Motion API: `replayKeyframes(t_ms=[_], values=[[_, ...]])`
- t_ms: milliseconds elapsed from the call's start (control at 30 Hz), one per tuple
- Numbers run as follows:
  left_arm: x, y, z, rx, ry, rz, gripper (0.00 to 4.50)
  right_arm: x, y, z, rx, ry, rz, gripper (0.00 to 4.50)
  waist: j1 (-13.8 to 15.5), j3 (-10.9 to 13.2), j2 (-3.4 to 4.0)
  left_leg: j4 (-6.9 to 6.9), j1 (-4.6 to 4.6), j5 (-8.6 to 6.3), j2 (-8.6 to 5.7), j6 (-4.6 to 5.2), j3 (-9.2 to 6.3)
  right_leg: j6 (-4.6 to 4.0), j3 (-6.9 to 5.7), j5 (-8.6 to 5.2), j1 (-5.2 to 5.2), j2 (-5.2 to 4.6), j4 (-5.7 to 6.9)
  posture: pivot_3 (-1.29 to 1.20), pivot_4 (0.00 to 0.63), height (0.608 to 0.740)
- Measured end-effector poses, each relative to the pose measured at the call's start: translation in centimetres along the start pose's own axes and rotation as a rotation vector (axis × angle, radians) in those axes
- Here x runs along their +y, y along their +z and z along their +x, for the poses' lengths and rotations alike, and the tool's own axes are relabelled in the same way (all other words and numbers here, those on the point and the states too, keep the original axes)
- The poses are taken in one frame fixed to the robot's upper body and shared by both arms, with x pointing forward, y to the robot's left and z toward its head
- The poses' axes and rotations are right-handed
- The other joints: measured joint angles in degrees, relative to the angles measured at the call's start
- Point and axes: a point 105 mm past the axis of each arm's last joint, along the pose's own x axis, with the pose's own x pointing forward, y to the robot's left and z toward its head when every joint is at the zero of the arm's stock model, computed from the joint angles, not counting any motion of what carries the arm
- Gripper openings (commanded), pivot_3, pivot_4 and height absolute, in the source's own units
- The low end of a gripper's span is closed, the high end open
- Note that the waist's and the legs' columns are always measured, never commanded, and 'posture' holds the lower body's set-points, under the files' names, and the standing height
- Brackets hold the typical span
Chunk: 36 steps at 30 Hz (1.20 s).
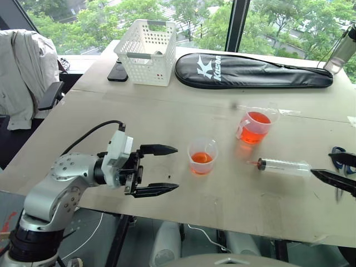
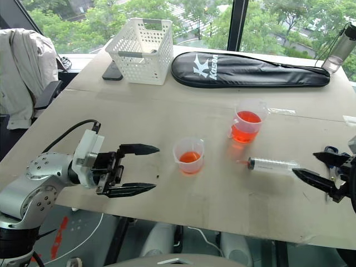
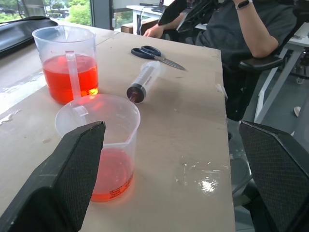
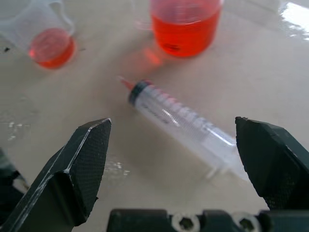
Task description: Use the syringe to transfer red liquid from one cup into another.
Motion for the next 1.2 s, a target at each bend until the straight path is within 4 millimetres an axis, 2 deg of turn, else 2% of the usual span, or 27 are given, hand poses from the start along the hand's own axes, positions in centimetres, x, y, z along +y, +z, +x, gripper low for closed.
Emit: replayKeyframes(t_ms=[167, 333, 533, 667, 733, 900, 1100, 1200], values=[[0.2, 0.1, 0.2, -0.003, 0.002, 0.001, 4.5, 1.3, -2.2, 2.5, 0.088, 0.071, 0.177, 4.4, 0.2, 0.0, -0.02, -0.07, -0.06, 0.0, 0.0, 0.0, -0.03, -0.24, -0.03, 0.14, -0.02, 0.02, 0.0, 0.0, 0.15, 0.724], [0.0, -0.2, 0.2, 0.003, 0.026, -0.02, 4.5, 0.1, -4.4, 4.1, 0.092, -0.027, 0.389, 4.4, 0.1, 0.0, -0.04, -0.09, -0.08, 0.0, 0.0, 0.0, -0.06, -0.25, -0.04, 0.14, -0.03, 0.06, 0.0, 0.0, 0.15, 0.724], [-0.3, -0.3, 0.3, 0.005, 0.043, -0.027, 4.5, 0.7, -5.1, 4.5, 0.077, -0.069, 0.567, 4.4, 0.1, 0.0, 0.01, -0.08, -0.05, 0.01, 0.01, 0.01, -0.06, -0.23, -0.01, 0.13, 0.0, 0.08, 0.03, 0.0, 0.15, 0.724], [-0.4, -0.3, 0.3, 0.004, 0.058, -0.028, 4.5, 0.1, -4.5, 4.7, -0.015, -0.151, 0.712, 4.4, 0.1, 0.0, -0.02, -0.05, -0.04, 0.01, 0.01, 0.01, -0.07, -0.09, 0.01, 0.05, 0.01, 0.09, 0.03, 0.0, 0.15, 0.724], [-0.5, -0.4, 0.3, 0.005, 0.06, -0.035, 4.5, -0.1, -4.9, 5.2, -0.045, -0.209, 0.77, 4.4, 0.0, 0.0, -0.02, -0.05, -0.05, 0.01, 0.02, 0.01, -0.08, -0.02, 0.0, 0.01, 0.01, 0.1, 0.03, 0.0, 0.15, 0.724], [-0.5, -0.3, 0.4, 0.003, 0.058, -0.03, 4.5, -0.2, -4.9, 6.7, -0.056, -0.293, 0.819, 4.4, -0.2, 0.0, 0.03, -0.05, -0.02, 0.01, 0.02, 0.02, -0.04, -0.02, 0.06, 0.01, 0.0, 0.1, 0.05, 0.0, 0.15, 0.724], [-0.5, -0.2, 0.5, -0.001, 0.054, -0.027, 4.5, -1.9, -2.8, 7.7, -0.154, -0.406, 0.892, 4.4, -0.5, 0.0, 0.02, -0.05, -0.04, 0.01, 0.02, 0.02, -0.04, -0.25, 0.08, 0.15, 0.0, 0.11, 0.05, 0.0, 0.15, 0.724], [-0.6, -0.4, 0.5, 0.0, 0.056, -0.032, 4.5, -2.7, -3.0, 7.7, -0.148, -0.467, 0.932, 4.4, -0.5, 0.0, 0.03, -0.07, -0.06, 0.01, 0.01, 0.02, -0.04, -0.26, 0.1, 0.15, -0.01, 0.11, 0.05, 0.0, 0.15, 0.724]])
